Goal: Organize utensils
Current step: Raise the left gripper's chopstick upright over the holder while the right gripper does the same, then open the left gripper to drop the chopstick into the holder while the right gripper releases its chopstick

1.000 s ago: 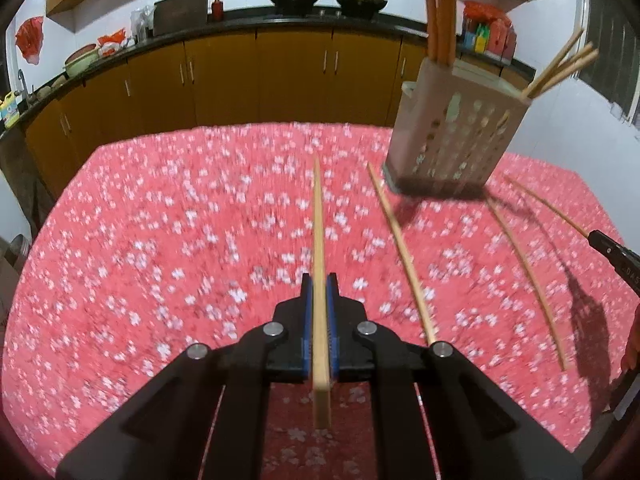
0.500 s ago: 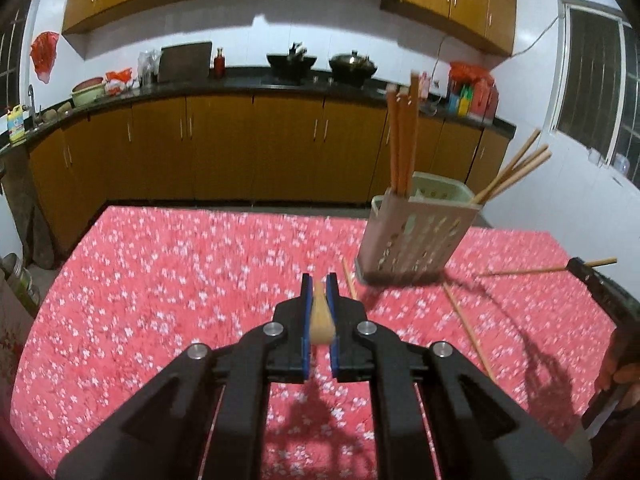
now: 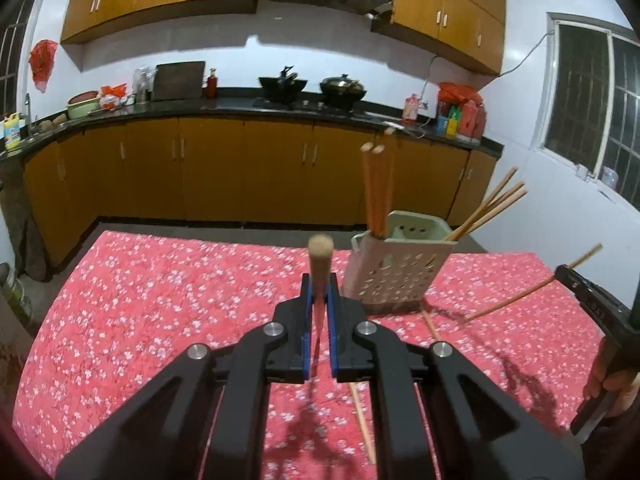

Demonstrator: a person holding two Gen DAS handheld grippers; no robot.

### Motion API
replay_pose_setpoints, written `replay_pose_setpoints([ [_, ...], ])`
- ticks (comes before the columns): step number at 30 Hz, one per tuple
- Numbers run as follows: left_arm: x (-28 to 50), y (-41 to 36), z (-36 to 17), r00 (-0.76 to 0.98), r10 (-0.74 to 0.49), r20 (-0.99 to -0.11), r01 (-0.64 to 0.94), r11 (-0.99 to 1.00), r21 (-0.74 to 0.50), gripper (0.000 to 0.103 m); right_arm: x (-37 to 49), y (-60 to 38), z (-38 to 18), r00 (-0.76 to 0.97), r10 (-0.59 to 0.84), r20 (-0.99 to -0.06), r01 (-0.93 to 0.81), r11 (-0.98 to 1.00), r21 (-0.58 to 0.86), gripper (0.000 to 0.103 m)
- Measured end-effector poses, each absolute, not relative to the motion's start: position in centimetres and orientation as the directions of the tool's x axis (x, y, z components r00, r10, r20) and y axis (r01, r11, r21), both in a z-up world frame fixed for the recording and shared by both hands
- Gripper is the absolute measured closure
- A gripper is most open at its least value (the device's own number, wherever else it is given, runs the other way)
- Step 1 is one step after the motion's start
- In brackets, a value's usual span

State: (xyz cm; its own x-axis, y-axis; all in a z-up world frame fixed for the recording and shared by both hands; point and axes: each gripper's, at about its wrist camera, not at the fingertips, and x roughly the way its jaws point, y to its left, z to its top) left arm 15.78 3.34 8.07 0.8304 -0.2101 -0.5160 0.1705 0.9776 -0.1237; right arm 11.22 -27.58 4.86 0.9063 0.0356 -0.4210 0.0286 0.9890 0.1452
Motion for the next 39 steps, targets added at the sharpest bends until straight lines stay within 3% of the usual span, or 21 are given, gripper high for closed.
replay_pose_setpoints([
  [10,15.4,0.1,14.1,0.848,-0.353,-0.394,0.317,0.936,-0.155,0.095,10.5,-26.0,11.7,0.952,0.182,-0.246,-0.127,0.966,0.225,0.095],
  [20,17.9,-2.4,19.1,0.909,-0.324,-0.262,0.301,0.945,-0.127,0.095,13.1,-23.7,15.9,0.989,0.146,-0.011,-0.141,0.972,0.188,0.095],
  [27,21.2,-3.1,17.7,0.920,-0.272,-0.283,0.247,0.962,-0.119,0.095,17.0,-23.0,13.4,0.990,0.126,-0.059,-0.112,0.973,0.201,0.096],
  [39,24.3,-3.7,13.8,0.895,-0.297,-0.334,0.258,0.954,-0.155,0.095,19.7,-22.3,10.2,0.972,0.148,-0.184,-0.107,0.971,0.215,0.095],
])
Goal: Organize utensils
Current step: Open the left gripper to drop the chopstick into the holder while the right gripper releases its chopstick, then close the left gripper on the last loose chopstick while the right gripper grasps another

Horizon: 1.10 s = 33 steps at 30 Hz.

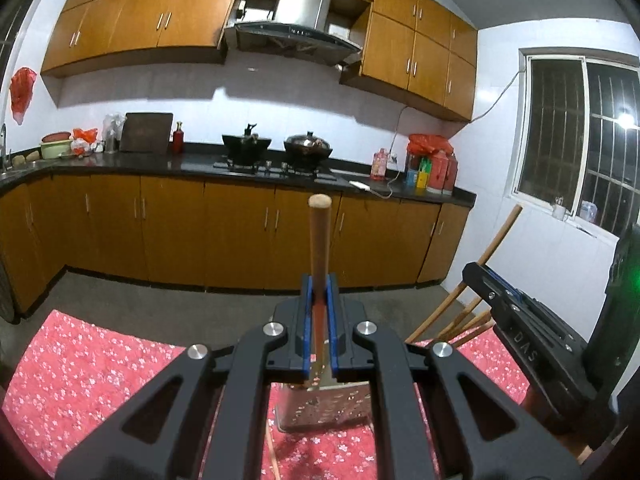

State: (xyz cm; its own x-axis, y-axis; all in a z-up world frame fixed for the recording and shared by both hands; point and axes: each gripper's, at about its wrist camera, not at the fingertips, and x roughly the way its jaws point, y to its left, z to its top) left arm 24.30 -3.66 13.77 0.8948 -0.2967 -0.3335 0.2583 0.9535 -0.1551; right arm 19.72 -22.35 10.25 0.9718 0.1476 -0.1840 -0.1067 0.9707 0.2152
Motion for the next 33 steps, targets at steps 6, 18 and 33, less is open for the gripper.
replay_pose_setpoints([
  [6,23.6,-2.8,13.7,0.894,-0.303,-0.329,0.258,0.950,-0.174,0.093,18.3,-22.9,10.8,0.971,0.160,-0.178,-0.118,0.967,0.224,0.079],
  [18,17.4,1.6,13.9,0.919,-0.269,-0.289,0.209,0.952,-0.221,0.087,13.4,-26.5,10.2,0.968,0.095,-0.231,-0.038,0.970,0.241,0.079],
  [33,17.3,1.8,-1.2,0.719,-0.196,-0.666,0.117,0.980,-0.162,0.086,14.3,-22.7,-7.9,0.633,0.200,-0.748,-0.080,0.978,0.194,0.079],
])
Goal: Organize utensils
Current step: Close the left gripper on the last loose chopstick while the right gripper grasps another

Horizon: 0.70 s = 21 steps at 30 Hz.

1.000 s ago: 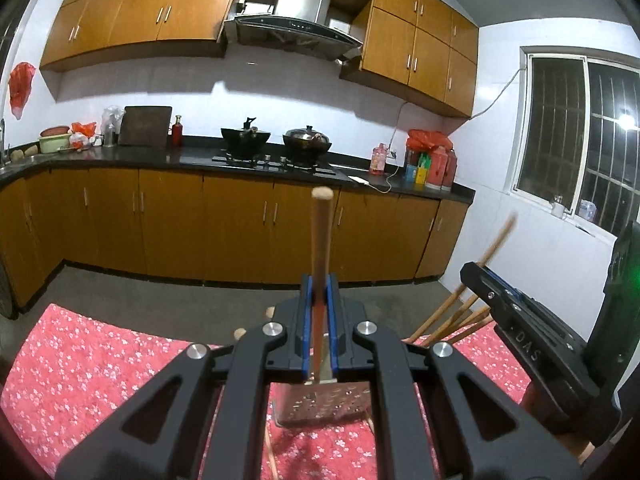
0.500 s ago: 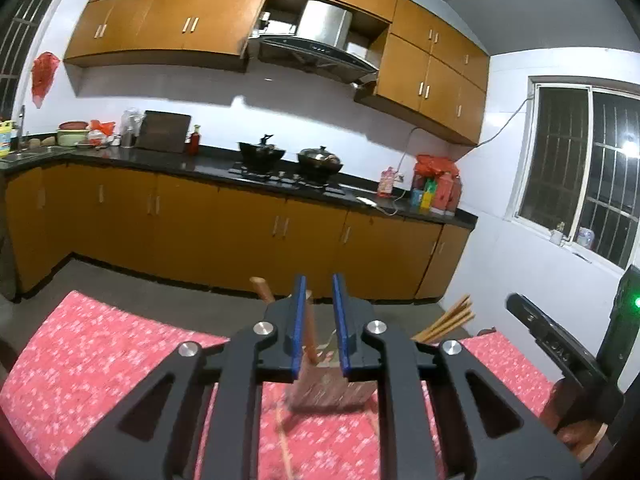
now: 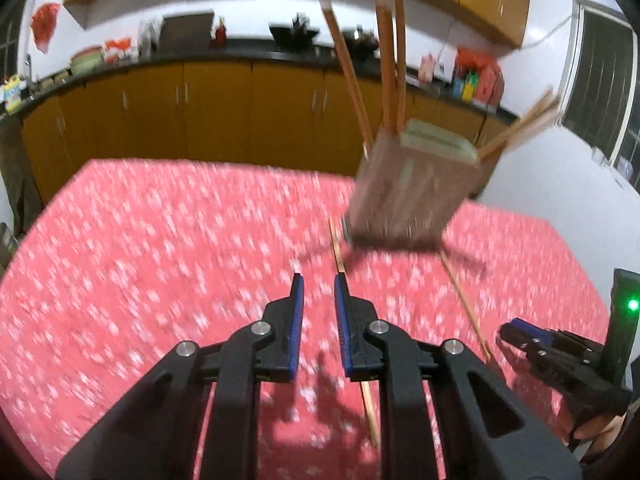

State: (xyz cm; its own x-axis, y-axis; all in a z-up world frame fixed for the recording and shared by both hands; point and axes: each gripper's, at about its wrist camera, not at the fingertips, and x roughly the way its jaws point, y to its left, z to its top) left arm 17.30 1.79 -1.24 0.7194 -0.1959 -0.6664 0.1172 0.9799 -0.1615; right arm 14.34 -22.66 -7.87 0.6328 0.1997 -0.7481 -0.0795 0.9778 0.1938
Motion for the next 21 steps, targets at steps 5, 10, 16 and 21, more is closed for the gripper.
replay_pose_setpoints([
  [5,17.3,0.8,-3.8,0.673,-0.226,-0.705,0.139,0.974,-0.180,0.077,14.6,-22.0,-9.8,0.611,0.149,-0.778,-0.065,0.988,0.138,0.091],
  [10,17.6,-0.5,-4.6,0.652,-0.235,-0.721,0.158,0.972,-0.173,0.071,14.6,-23.5,-9.9,0.625,0.082,-0.777,0.009,0.994,0.112,0.095],
  [16,18.0,-1.9,-6.1,0.620,-0.230,-0.750,0.169,0.973,-0.158,0.071,14.7,-26.6,-9.9,0.625,0.020,-0.780,0.126,0.984,0.125,0.095],
  [21,18.6,-3.2,-7.4,0.602,-0.184,-0.777,0.156,0.981,-0.111,0.074,14.3,-27.1,-10.0,0.627,0.024,-0.779,0.128,0.983,0.133,0.095],
])
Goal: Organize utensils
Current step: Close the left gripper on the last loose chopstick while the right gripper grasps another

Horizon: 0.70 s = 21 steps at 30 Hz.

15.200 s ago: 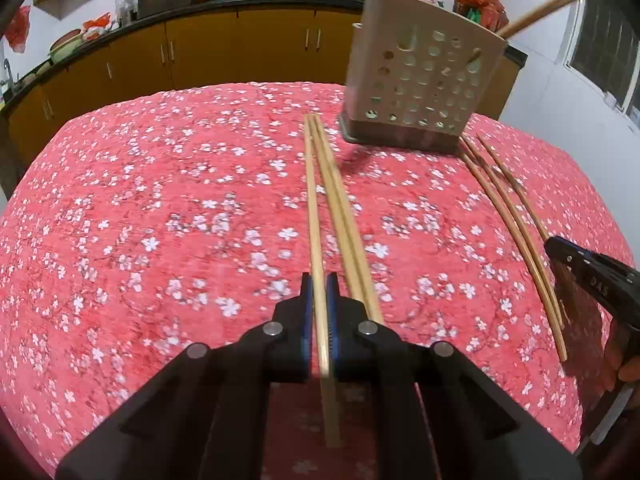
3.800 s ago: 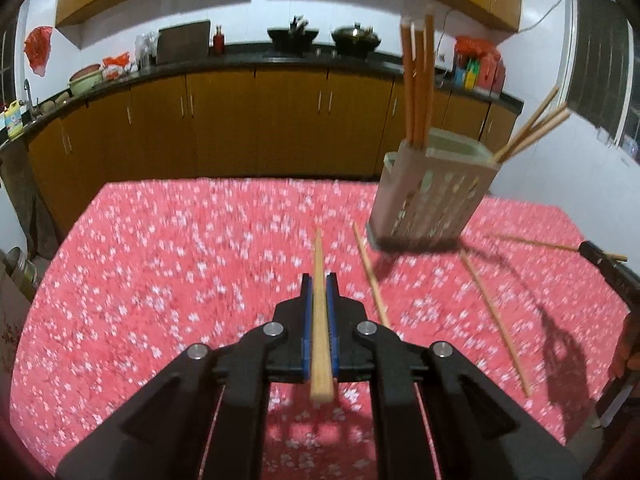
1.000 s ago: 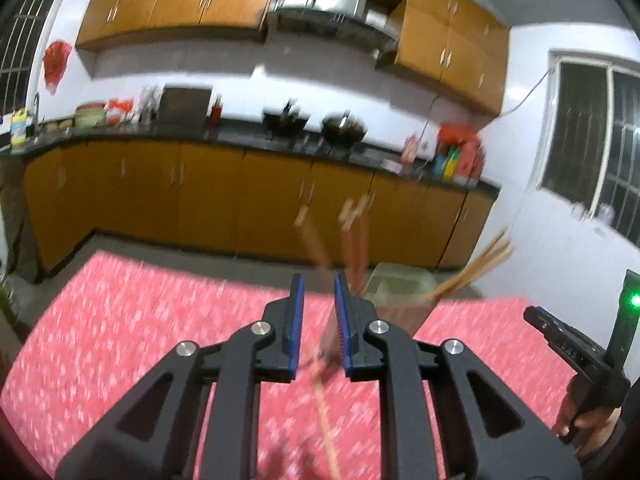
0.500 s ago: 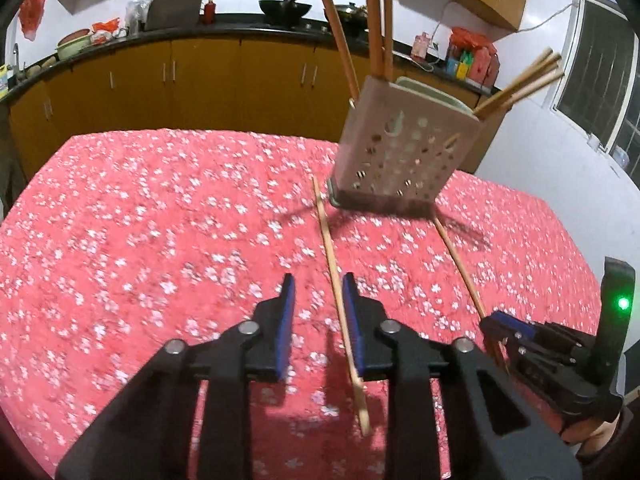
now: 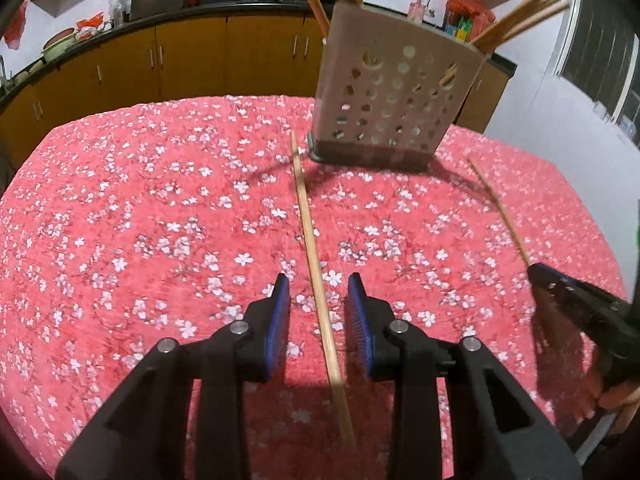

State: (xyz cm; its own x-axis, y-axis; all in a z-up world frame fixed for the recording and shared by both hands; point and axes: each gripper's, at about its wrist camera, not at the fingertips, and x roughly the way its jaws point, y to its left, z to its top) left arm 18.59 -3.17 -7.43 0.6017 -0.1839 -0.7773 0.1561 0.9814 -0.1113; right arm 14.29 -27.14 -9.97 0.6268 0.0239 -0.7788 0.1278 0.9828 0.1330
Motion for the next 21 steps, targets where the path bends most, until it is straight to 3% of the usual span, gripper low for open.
replay_pose_setpoints([
  [3,18.9,-3.8,-8.3,0.602,-0.134,-0.787,0.144,0.988,-0.057,0.093,14.2,-26.9,-9.8,0.628,0.032,-0.777,0.118,0.984,0.136,0.095],
  [4,18.8,-3.8,-8.4,0.608,-0.118,-0.785,0.141,0.989,-0.039,0.094,14.2,-26.8,-9.8,0.629,0.038,-0.776,0.111,0.984,0.138,0.095],
  [13,20.4,1.1,-8.2,0.617,-0.035,-0.786,0.037,0.999,-0.016,0.095,15.4,-25.5,-9.6,0.644,0.037,-0.764,0.066,0.992,0.103,0.095],
  [21,20.5,3.1,-8.0,0.621,-0.042,-0.782,0.017,0.999,-0.040,0.093,16.7,-24.9,-10.3,0.650,0.006,-0.760,0.062,0.996,0.061,0.095],
])
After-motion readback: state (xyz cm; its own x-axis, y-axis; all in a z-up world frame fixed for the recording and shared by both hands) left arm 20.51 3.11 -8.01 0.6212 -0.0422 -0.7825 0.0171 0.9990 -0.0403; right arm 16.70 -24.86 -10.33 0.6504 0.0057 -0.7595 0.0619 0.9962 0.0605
